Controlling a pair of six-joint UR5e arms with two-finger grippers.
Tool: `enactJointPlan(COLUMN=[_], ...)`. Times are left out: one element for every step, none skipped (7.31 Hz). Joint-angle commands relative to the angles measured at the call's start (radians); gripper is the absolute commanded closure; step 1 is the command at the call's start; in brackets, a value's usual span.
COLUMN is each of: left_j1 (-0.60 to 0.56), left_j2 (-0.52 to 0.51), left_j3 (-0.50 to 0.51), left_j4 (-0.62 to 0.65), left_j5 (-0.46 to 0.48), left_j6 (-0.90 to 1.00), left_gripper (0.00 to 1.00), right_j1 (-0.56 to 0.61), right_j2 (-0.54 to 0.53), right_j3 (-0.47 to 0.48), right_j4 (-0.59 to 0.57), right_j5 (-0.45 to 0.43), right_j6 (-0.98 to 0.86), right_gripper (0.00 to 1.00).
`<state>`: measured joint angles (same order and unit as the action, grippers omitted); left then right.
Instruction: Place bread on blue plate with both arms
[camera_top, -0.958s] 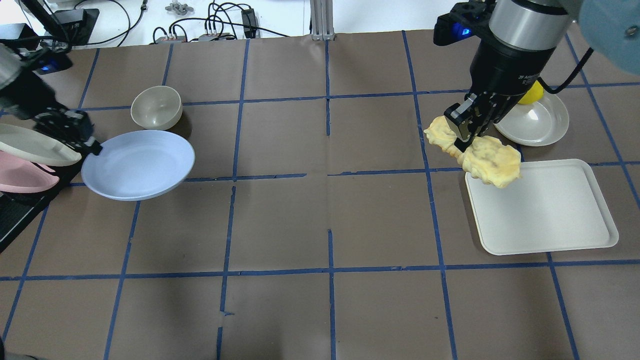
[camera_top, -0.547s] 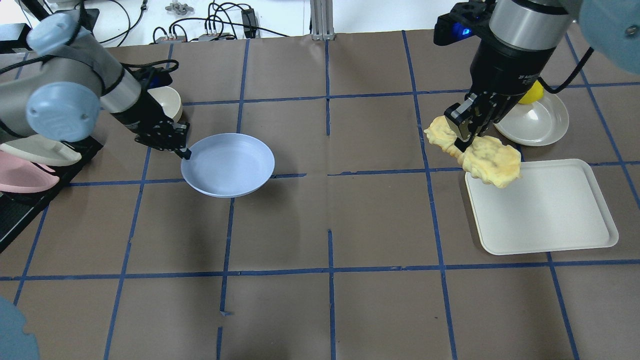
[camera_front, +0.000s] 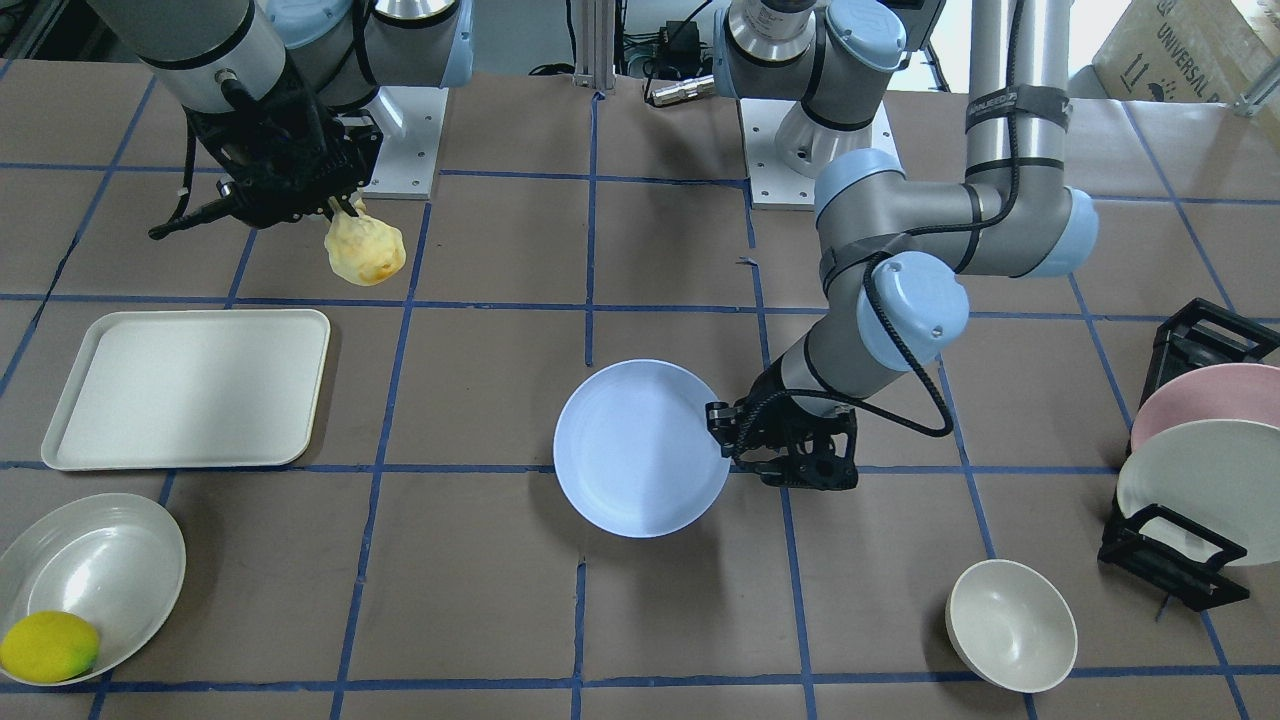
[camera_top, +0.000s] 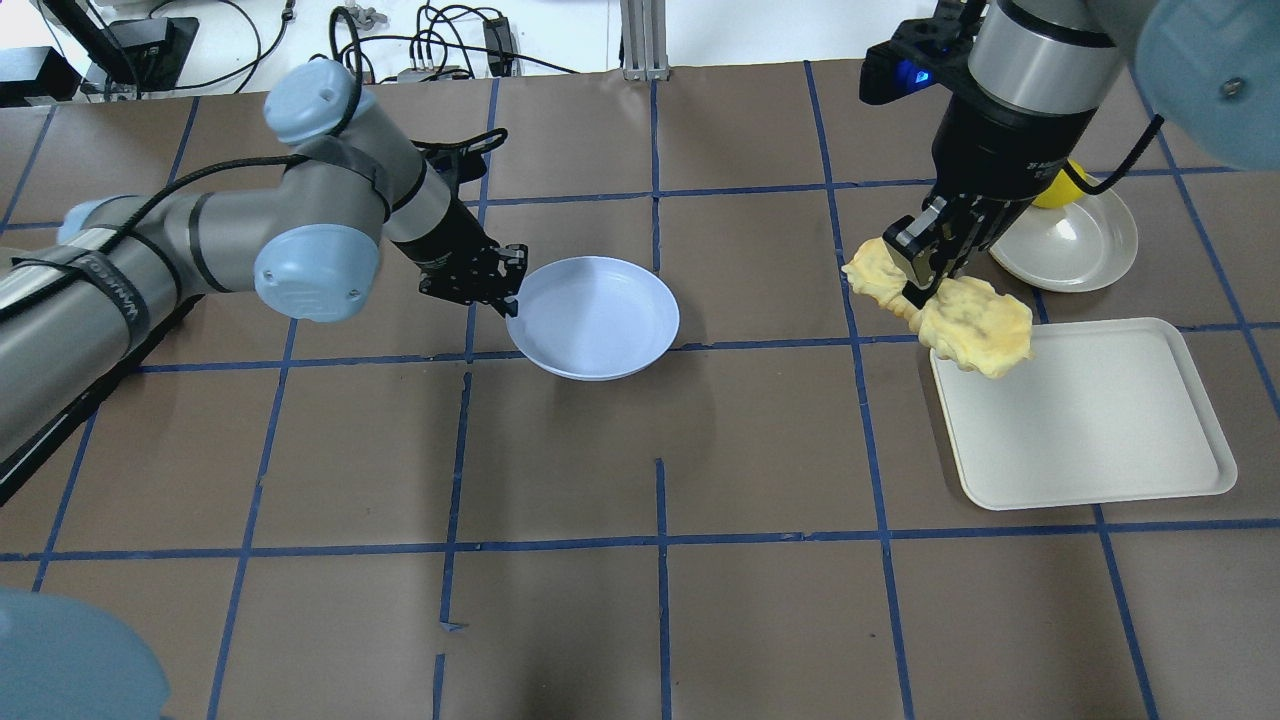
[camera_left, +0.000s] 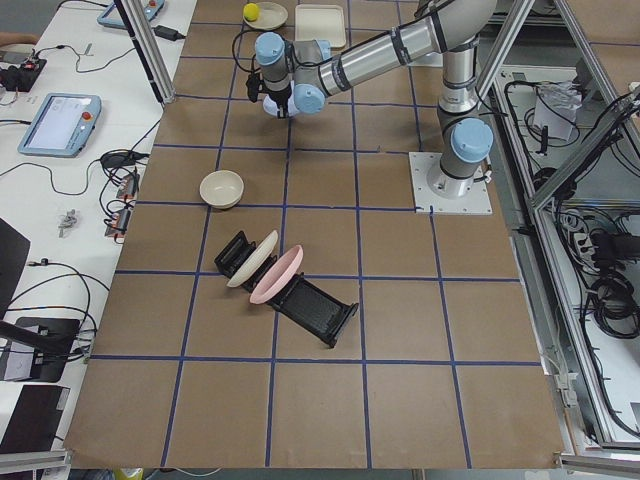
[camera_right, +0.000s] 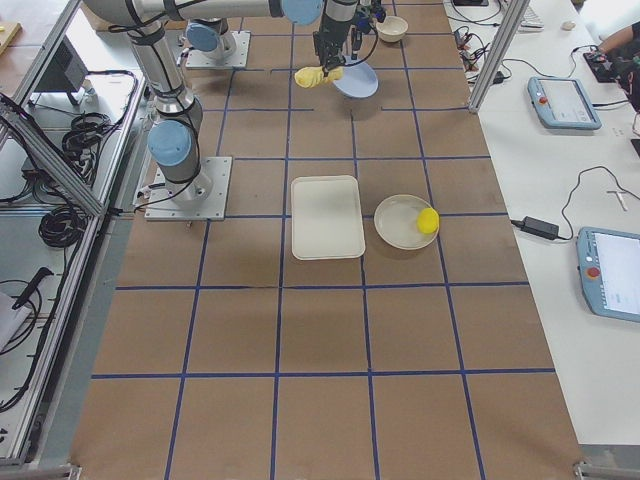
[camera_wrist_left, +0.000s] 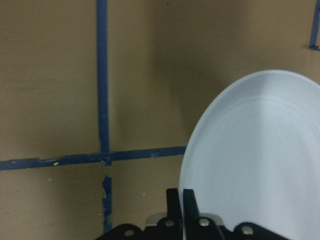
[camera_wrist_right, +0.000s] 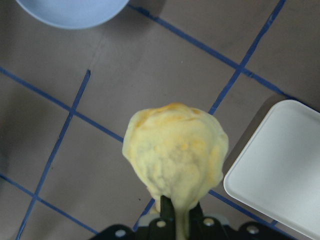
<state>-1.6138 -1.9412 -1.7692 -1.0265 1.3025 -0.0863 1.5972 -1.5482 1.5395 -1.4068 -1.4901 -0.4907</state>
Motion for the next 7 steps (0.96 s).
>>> enactJointPlan(left_j1=[-0.079, -0.099, -0.1, -0.101, -0.091, -0.054, -0.013], left_j2=[-0.05, -0.064, -0.08, -0.082, -0.058, 0.005, 0.074], left_j3=[-0.001, 0.002, 0.005, 0.007, 0.011, 0.001, 0.002], left_j4=[0.092, 0.109, 0.191, 0.203, 0.203, 0.178, 0.072], left_j5=[-0.017, -0.015, -0.005, -0.008, -0.002, 0.156, 0.223], left_j6=[-0.12, -0.162, -0.179, -0.217, -0.204, -0.116, -0.022], left_gripper=[0.93, 0.81, 0.29, 0.06, 0.01, 0.0, 0.0], right_j1=[0.083, 0.134, 0.164, 0.176, 0.197, 0.222, 0.263], right_j2=[0.139, 0.22, 0.311, 0.385, 0.433, 0.504, 0.561], right_j3=[-0.037, -0.056, -0.07, -0.09, -0.129, -0.184, -0.247], right_j4=[-0.143, -0.225, -0.309, -0.349, -0.374, -0.373, -0.37], right_j5=[0.023, 0.014, 0.008, -0.007, -0.037, -0.044, -0.05], right_j6=[0.132, 0.2, 0.236, 0.273, 0.306, 0.328, 0.387], right_gripper=[0.88, 0.88, 0.88, 0.88, 0.87, 0.87, 0.87])
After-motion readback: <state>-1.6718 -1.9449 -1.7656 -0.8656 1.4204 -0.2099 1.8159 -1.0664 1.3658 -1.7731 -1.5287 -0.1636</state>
